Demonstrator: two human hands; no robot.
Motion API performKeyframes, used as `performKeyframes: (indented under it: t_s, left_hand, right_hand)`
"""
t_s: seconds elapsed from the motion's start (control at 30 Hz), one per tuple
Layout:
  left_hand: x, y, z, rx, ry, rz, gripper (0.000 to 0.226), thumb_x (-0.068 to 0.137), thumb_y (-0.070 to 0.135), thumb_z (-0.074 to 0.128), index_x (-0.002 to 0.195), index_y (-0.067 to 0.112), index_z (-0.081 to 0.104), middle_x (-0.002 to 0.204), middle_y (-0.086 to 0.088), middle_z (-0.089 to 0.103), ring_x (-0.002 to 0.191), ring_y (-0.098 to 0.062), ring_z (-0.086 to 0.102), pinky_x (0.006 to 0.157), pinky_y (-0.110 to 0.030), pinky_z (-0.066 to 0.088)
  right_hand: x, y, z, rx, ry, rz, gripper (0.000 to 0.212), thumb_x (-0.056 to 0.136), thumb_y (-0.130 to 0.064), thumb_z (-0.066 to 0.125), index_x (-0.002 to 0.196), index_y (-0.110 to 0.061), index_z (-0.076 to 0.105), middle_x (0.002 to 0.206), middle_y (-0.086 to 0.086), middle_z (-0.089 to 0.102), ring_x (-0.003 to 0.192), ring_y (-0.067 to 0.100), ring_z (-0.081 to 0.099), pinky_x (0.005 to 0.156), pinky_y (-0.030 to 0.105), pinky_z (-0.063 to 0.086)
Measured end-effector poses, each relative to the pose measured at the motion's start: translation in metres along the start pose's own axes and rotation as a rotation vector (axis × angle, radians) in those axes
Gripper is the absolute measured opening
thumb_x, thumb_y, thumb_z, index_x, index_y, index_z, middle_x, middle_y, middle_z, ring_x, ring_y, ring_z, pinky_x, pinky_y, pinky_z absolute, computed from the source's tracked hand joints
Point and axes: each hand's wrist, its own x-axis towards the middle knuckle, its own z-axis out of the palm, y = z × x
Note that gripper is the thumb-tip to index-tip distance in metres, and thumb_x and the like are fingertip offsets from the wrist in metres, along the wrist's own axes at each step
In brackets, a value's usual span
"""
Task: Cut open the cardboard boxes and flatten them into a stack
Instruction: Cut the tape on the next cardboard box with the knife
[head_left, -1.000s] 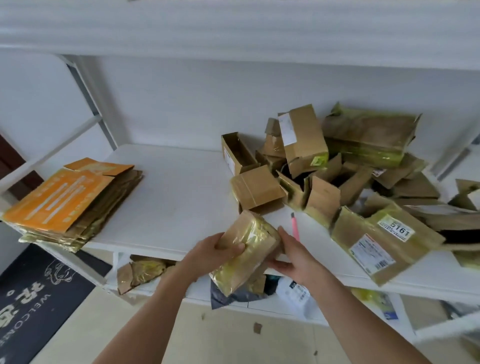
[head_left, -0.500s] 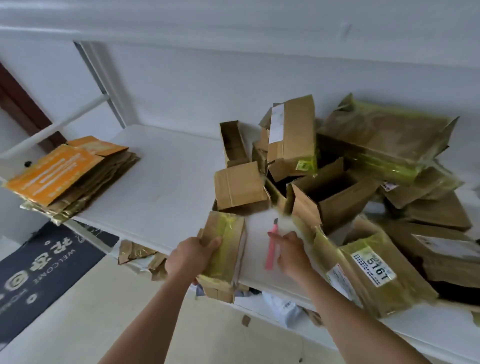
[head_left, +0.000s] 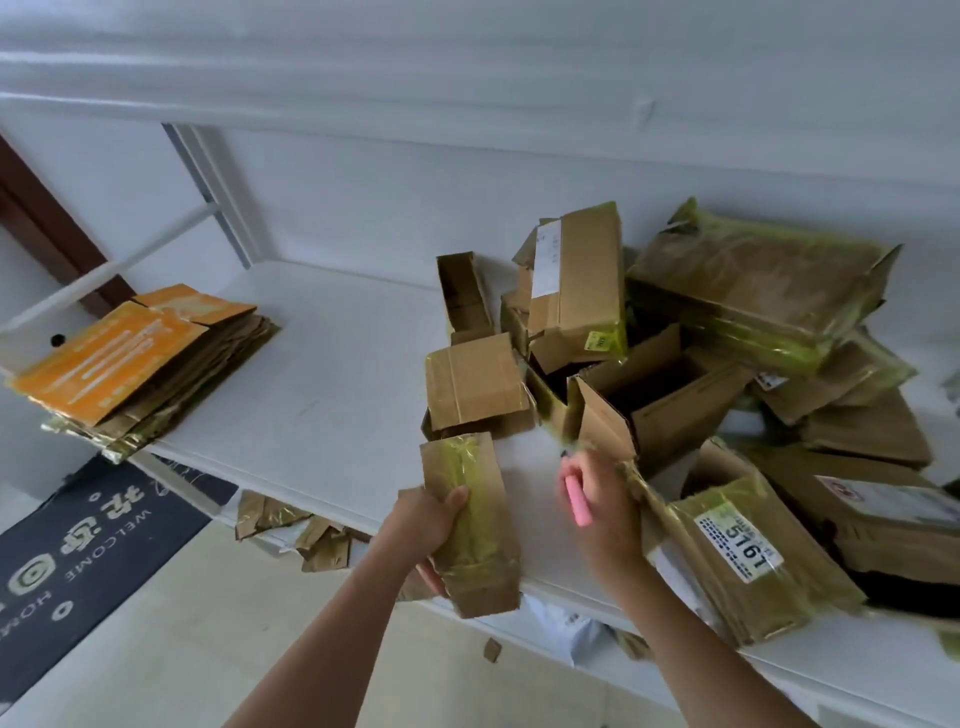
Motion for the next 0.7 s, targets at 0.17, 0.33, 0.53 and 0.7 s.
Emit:
performKeyframes:
  t_s: [0.17, 0.33, 0.53, 0.7]
  left_hand:
    - [0.001, 0.0, 0.021, 0.009, 0.002, 0.053, 0.067, 0.093, 0.067, 0.04, 0.116, 0.008, 0.059, 0.098, -0.014, 0.07, 0.085, -0.034, 0.071, 0.086, -0.046, 0.058]
    - [-0.001, -0.007, 0.012, -0.172, -0.103, 0.045, 0.053, 0.096, 0.059, 0.046, 0.113, 0.01, 0.056, 0.09, -0.012, 0.072, 0.064, -0.03, 0.073, 0.074, -0.04, 0.062]
    - [0.003, -0.013, -0.006, -0.315, -0.234, -0.042, 0.049, 0.1, 0.045, 0.048, 0.125, 0.003, 0.05, 0.09, -0.019, 0.073, 0.067, -0.03, 0.074, 0.06, -0.032, 0.061]
    - [0.005, -0.012, 0.002, -0.27, -0.164, -0.01, 0.038, 0.101, 0.044, 0.045, 0.116, 0.009, 0.053, 0.082, -0.014, 0.073, 0.06, -0.026, 0.073, 0.066, -0.033, 0.062]
  right_hand:
    - [0.025, -0.054, -0.006, 0.54, 0.044, 0.117, 0.011, 0.097, -0.021, 0.059, 0.096, -0.01, 0.061, 0.078, -0.005, 0.067, 0.068, 0.004, 0.066, 0.056, 0.017, 0.053]
    - [0.02, -0.069, 0.024, 0.718, 0.012, 0.242, 0.014, 0.098, -0.018, 0.057, 0.101, -0.008, 0.066, 0.086, 0.001, 0.072, 0.081, 0.008, 0.07, 0.068, 0.023, 0.057]
    - [0.017, -0.064, 0.037, 0.438, 0.116, -0.072, 0.013, 0.091, -0.008, 0.068, 0.083, -0.001, 0.06, 0.074, 0.0, 0.067, 0.066, 0.002, 0.065, 0.054, 0.013, 0.05]
    - [0.016, -0.063, 0.041, 0.363, 0.053, -0.087, 0.018, 0.092, -0.007, 0.065, 0.079, -0.004, 0.053, 0.066, 0.005, 0.063, 0.056, 0.008, 0.062, 0.046, 0.02, 0.049]
